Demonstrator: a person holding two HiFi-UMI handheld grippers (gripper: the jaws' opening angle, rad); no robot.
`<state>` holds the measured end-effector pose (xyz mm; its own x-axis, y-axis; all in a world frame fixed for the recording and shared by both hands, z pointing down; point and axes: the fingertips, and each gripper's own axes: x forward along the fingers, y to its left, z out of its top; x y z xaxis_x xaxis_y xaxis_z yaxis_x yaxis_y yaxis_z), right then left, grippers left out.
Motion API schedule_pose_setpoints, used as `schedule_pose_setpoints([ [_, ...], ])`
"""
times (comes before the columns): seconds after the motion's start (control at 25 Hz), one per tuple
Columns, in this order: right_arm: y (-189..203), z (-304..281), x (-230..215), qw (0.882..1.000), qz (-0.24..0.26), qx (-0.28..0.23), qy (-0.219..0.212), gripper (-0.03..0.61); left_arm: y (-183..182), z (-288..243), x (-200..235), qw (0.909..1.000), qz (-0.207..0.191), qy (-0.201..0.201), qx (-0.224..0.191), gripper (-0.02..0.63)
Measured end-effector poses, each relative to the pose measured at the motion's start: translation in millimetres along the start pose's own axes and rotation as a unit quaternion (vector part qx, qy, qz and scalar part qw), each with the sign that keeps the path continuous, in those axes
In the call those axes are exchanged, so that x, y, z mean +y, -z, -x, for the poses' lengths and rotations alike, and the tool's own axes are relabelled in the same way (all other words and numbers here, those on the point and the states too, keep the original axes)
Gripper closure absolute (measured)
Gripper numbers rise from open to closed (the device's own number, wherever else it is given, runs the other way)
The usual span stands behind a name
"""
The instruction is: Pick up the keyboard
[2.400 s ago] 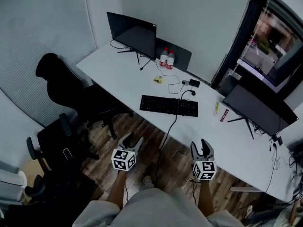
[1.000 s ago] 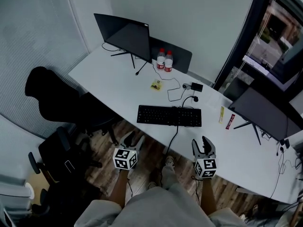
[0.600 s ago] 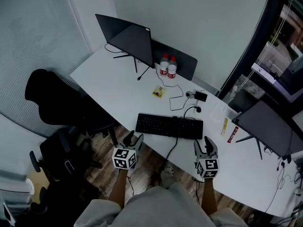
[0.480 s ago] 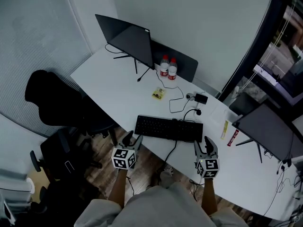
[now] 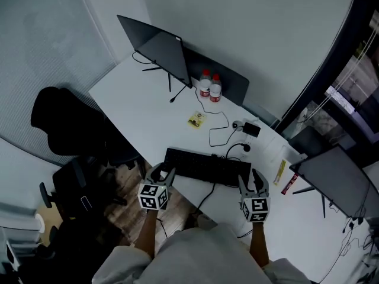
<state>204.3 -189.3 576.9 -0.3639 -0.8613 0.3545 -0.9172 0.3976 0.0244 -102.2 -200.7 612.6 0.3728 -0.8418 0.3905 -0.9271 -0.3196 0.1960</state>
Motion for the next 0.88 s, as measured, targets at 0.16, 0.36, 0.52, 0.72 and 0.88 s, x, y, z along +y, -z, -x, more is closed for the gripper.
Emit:
schedule_pose_setpoints([
  [0.16, -1, -10, -15, 1.0, -0.021, -0.006, -0.009, 0.362, 7, -13, 0, 0.9998, 0.011, -0.016, 0.01, 0.413],
  [0.36, 7, -15, -26, 0.999, -0.036, -0.002, -0.01, 0.361, 13, -13, -1, 0.9994, 0.006, -0.025, 0.024, 0.413],
  [0.52, 14, -19, -26, 0.999, -0.041, 0.006, -0.01, 0.361, 14, -13, 4, 0.9992, 0.005, -0.028, 0.028, 0.413],
  [0.72, 18, -20, -26, 0.999, -0.045, 0.012, -0.004, 0.361, 16, -21, 9, 0.999, 0.003, -0.022, 0.038, 0.413],
  [0.88, 21, -21, -24, 0.999, -0.046, 0.019, 0.007, 0.361, 20, -31, 15, 0.9987, 0.001, -0.01, 0.049, 0.413],
])
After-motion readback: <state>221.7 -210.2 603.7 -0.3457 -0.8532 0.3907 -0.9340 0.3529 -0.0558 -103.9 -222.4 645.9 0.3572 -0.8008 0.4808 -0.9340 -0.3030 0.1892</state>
